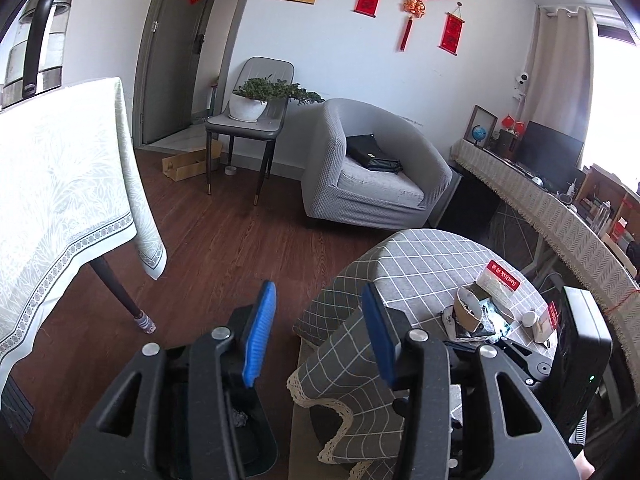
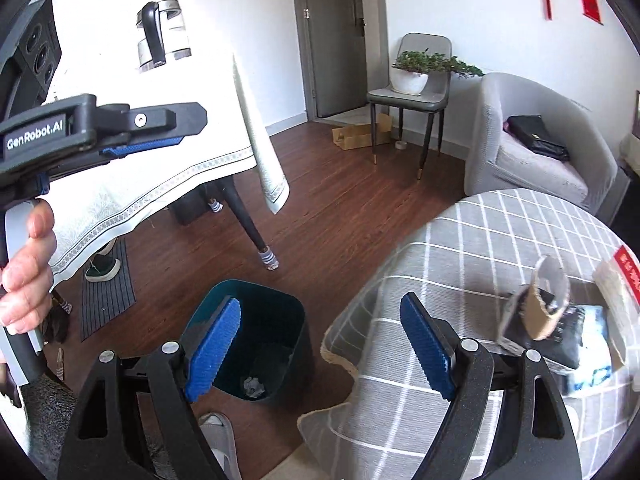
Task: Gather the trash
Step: 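Withdraw the left gripper from the bin back toward the table, then grasp the cardboard tube with the left gripper while the right gripper grasps the SanDisk box, then carry the tube with the left gripper over the bin and release it, then carry the SanDisk box with the right gripper over the bin and release it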
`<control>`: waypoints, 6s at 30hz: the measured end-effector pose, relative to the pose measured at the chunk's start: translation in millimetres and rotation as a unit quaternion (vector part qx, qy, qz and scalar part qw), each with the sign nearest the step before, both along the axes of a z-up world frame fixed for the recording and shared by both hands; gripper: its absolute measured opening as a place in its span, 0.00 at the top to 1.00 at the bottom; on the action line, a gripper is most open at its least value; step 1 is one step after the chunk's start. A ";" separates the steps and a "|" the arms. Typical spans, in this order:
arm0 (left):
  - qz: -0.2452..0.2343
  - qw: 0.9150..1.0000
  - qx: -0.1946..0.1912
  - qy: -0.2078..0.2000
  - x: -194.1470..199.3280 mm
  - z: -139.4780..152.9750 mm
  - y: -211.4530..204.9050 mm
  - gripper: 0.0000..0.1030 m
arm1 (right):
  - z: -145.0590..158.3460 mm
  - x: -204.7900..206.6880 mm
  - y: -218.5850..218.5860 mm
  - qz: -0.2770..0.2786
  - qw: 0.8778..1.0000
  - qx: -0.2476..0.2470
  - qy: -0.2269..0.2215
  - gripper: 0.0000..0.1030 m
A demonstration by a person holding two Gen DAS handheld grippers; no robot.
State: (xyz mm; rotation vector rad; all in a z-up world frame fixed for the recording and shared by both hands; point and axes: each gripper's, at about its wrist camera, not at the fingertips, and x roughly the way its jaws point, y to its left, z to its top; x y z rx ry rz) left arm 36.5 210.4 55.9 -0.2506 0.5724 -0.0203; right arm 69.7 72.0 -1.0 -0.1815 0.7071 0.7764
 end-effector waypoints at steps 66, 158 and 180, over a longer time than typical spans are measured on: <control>-0.108 0.990 0.043 0.082 120.3 -81.3 -191.6 0.72 | -38.2 66.6 -319.1 -0.339 0.939 0.028 0.059 0.65; -0.009 0.945 0.028 0.325 31.7 -212.2 120.1 0.51 | -25.7 60.7 119.5 0.015 0.998 0.003 0.066 1.00; 0.048 0.981 -0.002 0.190 3.4 -122.9 165.5 0.44 | -113.4 41.5 192.3 0.076 0.987 -0.060 0.129 1.00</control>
